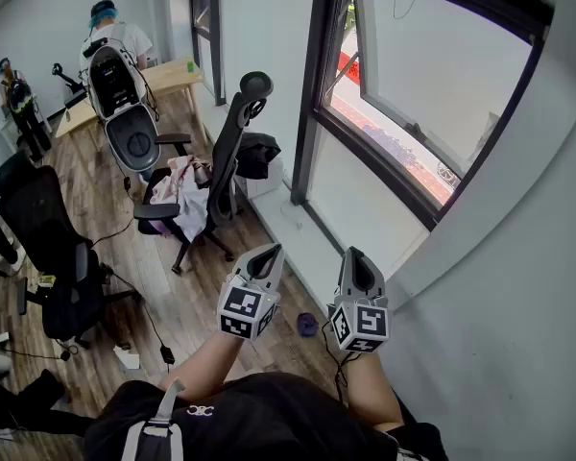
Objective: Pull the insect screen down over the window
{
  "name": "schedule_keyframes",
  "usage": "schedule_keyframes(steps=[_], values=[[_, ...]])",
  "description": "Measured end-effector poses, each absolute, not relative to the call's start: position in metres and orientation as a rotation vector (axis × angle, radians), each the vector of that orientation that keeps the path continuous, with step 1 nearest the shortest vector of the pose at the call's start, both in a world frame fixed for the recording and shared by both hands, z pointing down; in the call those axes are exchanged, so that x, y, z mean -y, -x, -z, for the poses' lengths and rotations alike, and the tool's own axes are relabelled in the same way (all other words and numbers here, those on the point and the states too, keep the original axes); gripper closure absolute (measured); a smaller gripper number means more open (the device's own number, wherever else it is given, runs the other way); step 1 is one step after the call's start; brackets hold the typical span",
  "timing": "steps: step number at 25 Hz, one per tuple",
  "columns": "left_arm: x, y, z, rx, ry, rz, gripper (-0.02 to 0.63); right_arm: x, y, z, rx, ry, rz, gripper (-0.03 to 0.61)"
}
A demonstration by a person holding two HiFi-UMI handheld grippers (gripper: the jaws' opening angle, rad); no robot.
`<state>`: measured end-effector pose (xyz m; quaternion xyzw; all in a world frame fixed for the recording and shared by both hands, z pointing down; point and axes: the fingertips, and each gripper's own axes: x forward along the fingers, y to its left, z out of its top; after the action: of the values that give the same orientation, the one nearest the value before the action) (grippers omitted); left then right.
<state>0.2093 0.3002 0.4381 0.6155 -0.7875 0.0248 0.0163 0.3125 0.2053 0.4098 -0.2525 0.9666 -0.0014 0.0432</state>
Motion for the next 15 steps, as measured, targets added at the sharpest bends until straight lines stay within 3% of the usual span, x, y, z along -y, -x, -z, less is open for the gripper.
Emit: schedule_keyframes(steps=[15], values=[[-0.302, -0.188, -0.436, 2.43, -1.976, -0.055, 0.614, -0.208, -0.298, -0.415, -2.939, 0.872, -0.021, 0.575]])
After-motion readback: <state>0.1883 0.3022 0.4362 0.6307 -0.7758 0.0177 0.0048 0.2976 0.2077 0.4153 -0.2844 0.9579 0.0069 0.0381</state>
